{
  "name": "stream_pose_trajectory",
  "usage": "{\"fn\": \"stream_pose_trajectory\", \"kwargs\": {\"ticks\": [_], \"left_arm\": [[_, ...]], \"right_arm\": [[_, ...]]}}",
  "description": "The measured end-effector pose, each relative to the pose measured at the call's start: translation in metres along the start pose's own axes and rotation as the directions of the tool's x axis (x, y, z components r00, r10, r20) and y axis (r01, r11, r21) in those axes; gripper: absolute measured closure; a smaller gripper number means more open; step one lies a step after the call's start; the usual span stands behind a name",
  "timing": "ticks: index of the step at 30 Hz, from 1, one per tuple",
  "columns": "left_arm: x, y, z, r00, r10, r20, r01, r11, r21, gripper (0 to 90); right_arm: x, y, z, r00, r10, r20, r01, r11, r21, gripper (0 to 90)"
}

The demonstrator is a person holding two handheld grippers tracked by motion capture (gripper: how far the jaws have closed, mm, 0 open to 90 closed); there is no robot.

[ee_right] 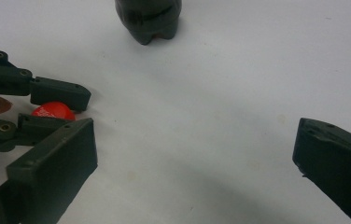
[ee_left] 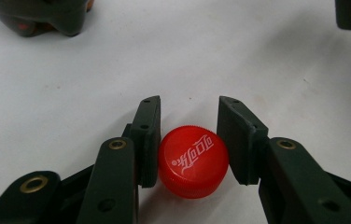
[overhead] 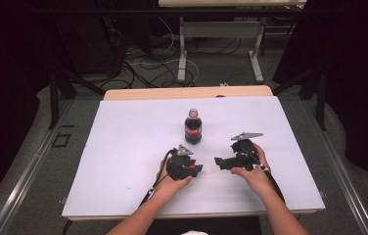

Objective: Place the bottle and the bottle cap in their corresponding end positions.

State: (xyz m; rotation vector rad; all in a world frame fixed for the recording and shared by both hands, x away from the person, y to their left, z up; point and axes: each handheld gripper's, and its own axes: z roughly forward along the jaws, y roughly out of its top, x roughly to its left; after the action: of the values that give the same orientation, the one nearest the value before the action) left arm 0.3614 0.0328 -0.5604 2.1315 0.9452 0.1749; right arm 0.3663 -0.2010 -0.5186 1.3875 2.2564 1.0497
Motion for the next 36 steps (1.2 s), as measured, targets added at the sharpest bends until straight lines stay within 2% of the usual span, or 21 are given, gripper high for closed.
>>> {"fn": "stream_pose_trajectory", "kwargs": {"ticks": [4,7,9,14,15,16,17,19,20,22,23,25,26,27,31,33,34,35,36], "left_arm": [[0.000,0.000,0.000,0.9999,-0.012,0.012,0.012,0.9999,0.002,59.5],[0.000,0.000,0.001,0.9999,-0.001,0.017,0.001,1.0000,-0.004,56.1],[0.000,0.000,0.001,1.0000,0.003,0.008,-0.003,1.0000,-0.004,52.5],[0.001,0.002,-0.003,1.0000,-0.005,0.002,0.005,0.9999,-0.014,46.3],[-0.001,0.002,-0.003,0.9984,-0.055,0.008,0.056,0.9981,-0.025,45.3],[0.002,0.003,-0.005,0.9999,-0.015,-0.004,0.015,0.9997,-0.022,43.8],[0.003,0.004,-0.007,0.9999,-0.013,-0.008,0.013,0.9997,-0.020,42.3],[0.005,0.006,-0.011,0.9997,-0.019,-0.012,0.019,0.9996,-0.022,39.7],[0.006,0.007,-0.012,0.9992,-0.038,-0.012,0.037,0.9989,-0.030,37.6],[0.010,0.009,-0.017,0.9993,-0.031,-0.020,0.031,0.9992,-0.024,31.9],[0.011,0.010,-0.019,0.9984,-0.054,-0.017,0.054,0.9983,-0.023,30.2],[0.015,0.012,-0.024,0.9984,-0.048,-0.028,0.048,0.9986,-0.023,28.5],[0.015,0.012,-0.026,0.9969,-0.073,-0.028,0.073,0.9970,-0.025,27.4],[0.018,0.013,-0.029,0.9982,-0.046,-0.038,0.045,0.9988,-0.018,26.0],[0.024,0.017,-0.043,0.9983,-0.036,-0.045,0.035,0.9987,-0.038,25.5],[0.030,0.019,-0.052,0.9987,-0.019,-0.047,0.018,0.9995,-0.025,25.5],[0.032,0.019,-0.056,0.9991,-0.027,-0.033,0.026,0.9990,-0.037,25.6],[0.034,0.019,-0.060,0.9991,-0.019,-0.038,0.017,0.9989,-0.043,25.8],[0.035,0.019,-0.064,0.9983,-0.040,-0.043,0.037,0.9975,-0.060,25.7]], "right_arm": [[-0.001,-0.001,0.000,0.9999,-0.002,0.016,0.002,1.000,0.002,0.0],[-0.003,-0.002,-0.001,0.9999,0.001,0.016,-0.001,1.000,0.007,0.0],[-0.003,-0.002,-0.001,0.9997,0.018,0.015,-0.018,1.000,0.000,0.0],[-0.002,-0.001,-0.002,0.9999,0.010,0.010,-0.010,1.000,-0.005,0.0],[-0.002,-0.001,-0.002,0.9998,0.015,0.010,-0.014,1.000,-0.006,0.0],[-0.002,-0.002,-0.002,0.9999,0.012,0.011,-0.012,1.000,-0.005,0.0],[-0.002,-0.002,-0.002,0.9999,0.005,0.014,-0.005,1.000,-0.004,0.0],[-0.002,-0.002,-0.002,0.9999,0.007,0.014,-0.007,1.000,-0.002,0.0],[-0.002,-0.002,-0.002,0.9999,0.007,0.015,-0.007,1.000,-0.001,0.0],[-0.002,-0.002,-0.002,0.9998,0.007,0.016,-0.007,1.000,-0.002,0.0],[-0.003,-0.002,-0.002,0.9998,0.007,0.016,-0.007,1.000,-0.001,0.0],[-0.003,-0.002,-0.002,0.9998,0.006,0.021,-0.006,1.000,-0.001,0.0],[-0.003,-0.002,-0.002,0.9997,0.009,0.021,-0.009,1.000,0.001,0.0],[-0.004,-0.003,-0.002,0.9997,0.012,0.022,-0.013,1.000,0.001,0.0],[-0.006,-0.002,-0.004,0.9994,0.021,0.029,-0.021,1.000,-0.005,0.0],[-0.008,-0.003,-0.005,0.9991,0.028,0.030,-0.028,1.000,-0.010,0.0],[-0.009,-0.003,-0.005,0.9993,0.019,0.032,-0.019,1.000,-0.011,0.0],[-0.010,-0.003,-0.006,0.9990,0.027,0.035,-0.026,1.000,-0.012,0.0],[-0.010,-0.003,-0.006,0.9988,0.035,0.034,-0.035,0.999,-0.015,0.0]]}}
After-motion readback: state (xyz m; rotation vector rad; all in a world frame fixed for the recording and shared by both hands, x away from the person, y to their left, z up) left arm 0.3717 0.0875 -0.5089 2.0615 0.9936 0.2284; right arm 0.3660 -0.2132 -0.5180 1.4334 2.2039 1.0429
